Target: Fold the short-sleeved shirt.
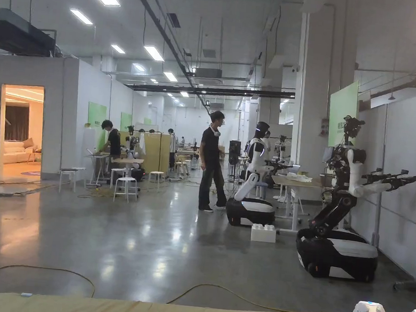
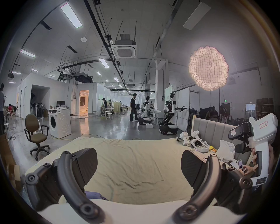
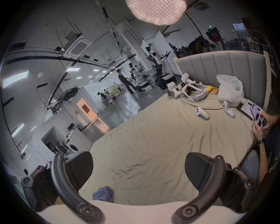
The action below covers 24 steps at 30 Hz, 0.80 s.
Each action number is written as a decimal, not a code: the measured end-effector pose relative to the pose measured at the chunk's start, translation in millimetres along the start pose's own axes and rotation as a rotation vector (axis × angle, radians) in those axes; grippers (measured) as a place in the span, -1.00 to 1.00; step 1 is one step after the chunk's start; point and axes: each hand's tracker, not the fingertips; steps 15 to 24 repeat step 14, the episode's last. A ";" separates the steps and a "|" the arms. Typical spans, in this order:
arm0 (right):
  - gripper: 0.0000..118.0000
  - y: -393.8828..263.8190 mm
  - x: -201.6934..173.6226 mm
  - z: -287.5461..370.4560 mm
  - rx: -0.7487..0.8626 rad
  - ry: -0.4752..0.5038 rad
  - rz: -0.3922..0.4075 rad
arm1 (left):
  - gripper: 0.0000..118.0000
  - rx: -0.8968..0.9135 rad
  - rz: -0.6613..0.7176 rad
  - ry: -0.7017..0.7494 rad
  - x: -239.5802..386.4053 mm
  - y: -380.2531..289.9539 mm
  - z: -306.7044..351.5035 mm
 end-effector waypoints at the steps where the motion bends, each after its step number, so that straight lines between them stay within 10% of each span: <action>1: 1.00 0.0 2.7 0.2 -0.006 0.018 -0.009 | 0.92 0.001 0.005 -0.002 -0.9 -0.3 0.0; 24: 1.00 -6.2 7.9 -0.1 0.071 0.018 0.056 | 0.92 0.002 0.012 -0.012 1.4 -0.4 -2.8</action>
